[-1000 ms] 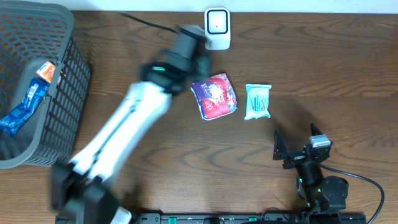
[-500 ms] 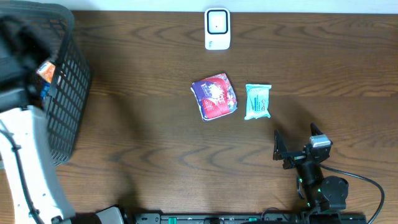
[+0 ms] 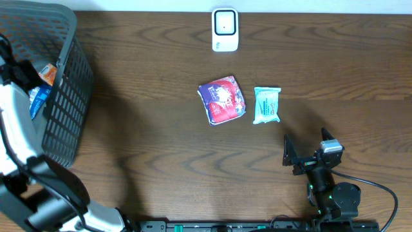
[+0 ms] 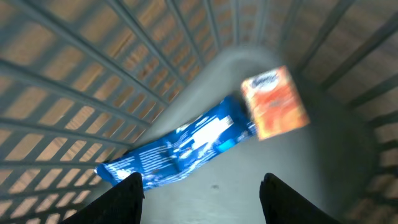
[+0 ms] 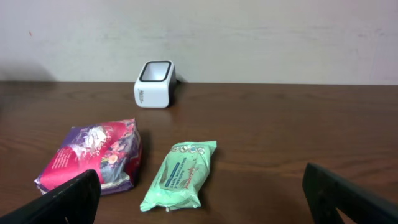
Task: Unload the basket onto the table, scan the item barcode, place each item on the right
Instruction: 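Reach the left gripper into the basket and grasp the blue Oreo pack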
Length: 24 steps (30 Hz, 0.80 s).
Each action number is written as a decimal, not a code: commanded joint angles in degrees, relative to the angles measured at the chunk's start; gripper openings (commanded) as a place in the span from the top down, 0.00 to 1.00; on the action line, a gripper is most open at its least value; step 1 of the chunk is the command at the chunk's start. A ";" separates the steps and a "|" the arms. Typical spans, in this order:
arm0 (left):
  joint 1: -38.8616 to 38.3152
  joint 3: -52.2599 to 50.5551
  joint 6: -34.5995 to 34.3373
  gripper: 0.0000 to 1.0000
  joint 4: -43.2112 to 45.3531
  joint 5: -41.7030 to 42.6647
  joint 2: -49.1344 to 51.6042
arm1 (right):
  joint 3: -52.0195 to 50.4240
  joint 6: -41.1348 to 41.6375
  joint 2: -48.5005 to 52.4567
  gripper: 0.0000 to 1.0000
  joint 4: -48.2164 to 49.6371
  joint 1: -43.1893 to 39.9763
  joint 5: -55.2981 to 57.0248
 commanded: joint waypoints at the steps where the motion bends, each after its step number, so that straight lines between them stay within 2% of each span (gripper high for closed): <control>1: 0.57 -0.35 8.55 0.40 0.63 -3.21 3.26 | -0.09 -0.46 -0.28 0.01 -0.24 0.28 0.07; 10: 0.61 -0.35 14.27 0.40 4.59 -3.17 12.26 | -0.07 -0.46 -0.28 0.01 -0.24 0.28 0.07; 14: 0.61 -0.35 14.47 0.40 6.54 -2.91 15.23 | -0.09 -0.48 -0.31 0.01 -0.24 0.28 0.07; 18: 0.61 -0.35 14.64 0.40 9.11 0.79 16.87 | -0.09 -0.48 -0.31 0.01 -0.24 0.28 0.07; 24: 0.83 -0.39 14.64 0.40 9.14 3.04 18.95 | -0.07 -0.46 -0.28 0.01 -0.24 0.28 0.07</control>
